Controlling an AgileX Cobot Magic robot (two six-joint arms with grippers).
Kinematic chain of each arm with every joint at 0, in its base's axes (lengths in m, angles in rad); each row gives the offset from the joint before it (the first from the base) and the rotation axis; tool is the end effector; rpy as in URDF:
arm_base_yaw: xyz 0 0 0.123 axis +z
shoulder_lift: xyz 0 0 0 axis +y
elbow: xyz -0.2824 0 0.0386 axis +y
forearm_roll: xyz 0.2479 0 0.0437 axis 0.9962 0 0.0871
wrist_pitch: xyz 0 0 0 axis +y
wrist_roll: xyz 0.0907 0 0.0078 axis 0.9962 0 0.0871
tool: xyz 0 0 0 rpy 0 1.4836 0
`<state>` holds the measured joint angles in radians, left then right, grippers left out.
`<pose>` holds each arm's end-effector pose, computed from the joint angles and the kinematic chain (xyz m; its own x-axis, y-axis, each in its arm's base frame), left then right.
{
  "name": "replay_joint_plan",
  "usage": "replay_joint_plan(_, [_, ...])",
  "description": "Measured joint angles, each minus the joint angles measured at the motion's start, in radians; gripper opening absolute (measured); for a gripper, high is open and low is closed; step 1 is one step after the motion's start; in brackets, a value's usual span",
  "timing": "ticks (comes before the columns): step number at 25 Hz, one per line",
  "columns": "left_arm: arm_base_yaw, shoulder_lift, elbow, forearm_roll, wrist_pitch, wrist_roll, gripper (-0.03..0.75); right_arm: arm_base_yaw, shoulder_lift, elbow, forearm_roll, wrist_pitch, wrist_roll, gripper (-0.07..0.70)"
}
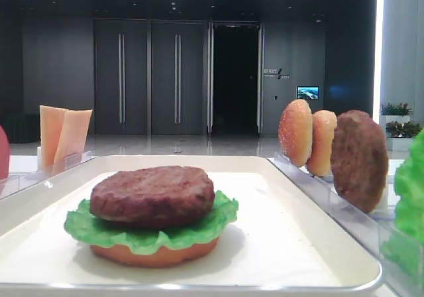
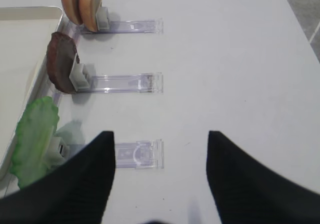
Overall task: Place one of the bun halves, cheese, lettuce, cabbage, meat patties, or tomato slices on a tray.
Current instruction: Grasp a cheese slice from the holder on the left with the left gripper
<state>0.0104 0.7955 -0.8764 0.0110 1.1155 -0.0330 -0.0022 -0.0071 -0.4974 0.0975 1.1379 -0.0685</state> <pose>0.1265 0.0022 0.3413 -0.8111 -0.0366 -0.5838 -0.0390 0.9992 -0.0084 -0.0093 0.0081 0.2706 -0.5157 -0.0262 -0.8564 -0.0876 0.9959 0.0222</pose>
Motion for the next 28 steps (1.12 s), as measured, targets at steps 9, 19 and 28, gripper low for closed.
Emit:
replay_joint_plan(9, [0.0, 0.288, -0.2, 0.002, 0.023, 0.001, 0.623, 0.0, 0.0, 0.0, 0.0, 0.0, 0.0, 0.417])
replay_joint_plan(19, [0.0, 0.615, -0.448, 0.023, 0.052, 0.001, 0.623, 0.0, 0.0, 0.0, 0.0, 0.0, 0.0, 0.417])
replay_joint_plan(28, [0.0, 0.864, -0.686, 0.045, 0.089, 0.001, 0.62, 0.0, 0.0, 0.0, 0.0, 0.0, 0.0, 0.417])
